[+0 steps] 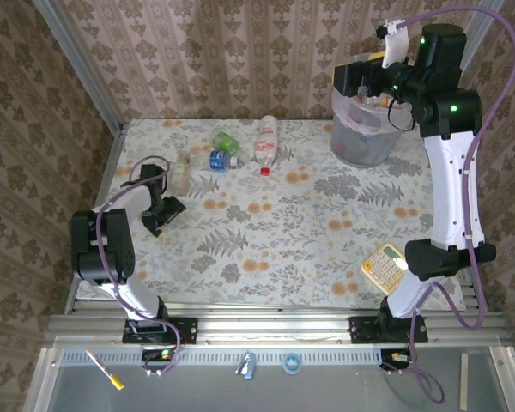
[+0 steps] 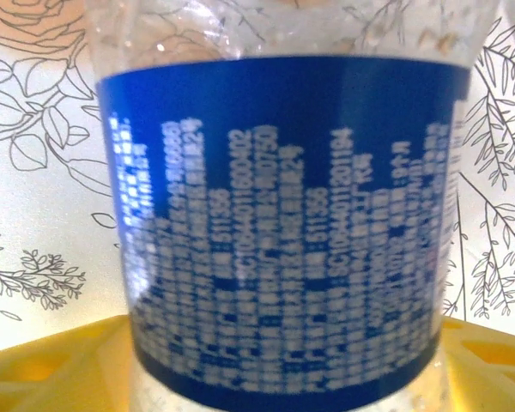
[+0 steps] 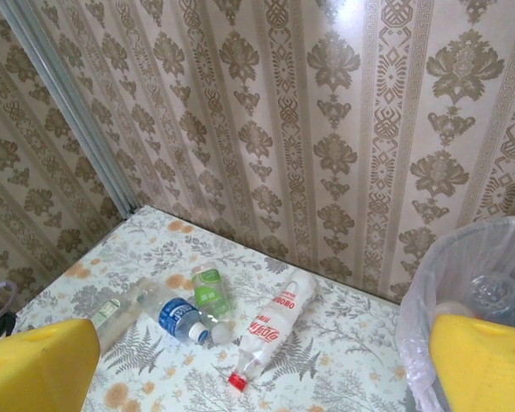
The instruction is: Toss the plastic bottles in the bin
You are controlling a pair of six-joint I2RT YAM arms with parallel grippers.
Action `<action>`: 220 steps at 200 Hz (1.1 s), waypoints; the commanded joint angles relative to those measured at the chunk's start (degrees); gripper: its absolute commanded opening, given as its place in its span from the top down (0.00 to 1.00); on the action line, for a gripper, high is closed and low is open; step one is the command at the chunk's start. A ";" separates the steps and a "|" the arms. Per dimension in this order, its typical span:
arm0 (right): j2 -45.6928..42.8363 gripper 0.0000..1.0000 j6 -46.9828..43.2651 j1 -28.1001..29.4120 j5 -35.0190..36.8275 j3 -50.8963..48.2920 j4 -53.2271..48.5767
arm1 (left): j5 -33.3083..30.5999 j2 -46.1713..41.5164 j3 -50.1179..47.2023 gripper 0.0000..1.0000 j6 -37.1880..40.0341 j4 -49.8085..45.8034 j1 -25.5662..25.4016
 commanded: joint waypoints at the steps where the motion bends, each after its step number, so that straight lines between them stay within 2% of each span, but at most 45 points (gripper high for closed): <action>1: -1.07 0.00 -0.87 0.25 -0.45 -0.45 -1.15 | 0.07 -0.52 0.48 0.29 -0.17 0.08 0.81; 38: -0.79 0.00 -0.95 0.34 -0.34 -0.45 -0.99 | -0.49 -3.17 -1.53 0.40 -0.31 0.43 1.10; 84: -0.88 0.00 -0.87 0.34 -0.20 -0.54 -1.03 | -1.69 -8.52 -5.37 0.43 -0.54 1.17 1.88; 142: -1.00 0.00 0.22 0.35 -0.65 -0.62 -0.84 | -5.31 -20.67 -7.99 0.47 2.01 5.81 2.03; 168: -0.80 0.00 1.74 0.34 -1.36 -0.39 -0.41 | -3.04 -25.31 -7.13 0.50 5.20 10.85 1.79; 189: -0.53 0.00 3.11 0.34 -1.85 -0.10 -0.24 | -2.35 -27.21 -3.64 0.50 10.58 14.22 -1.16; 220: 0.28 0.00 4.47 0.34 -2.27 1.36 -1.42 | -1.25 -27.09 3.45 0.50 19.97 19.26 -9.32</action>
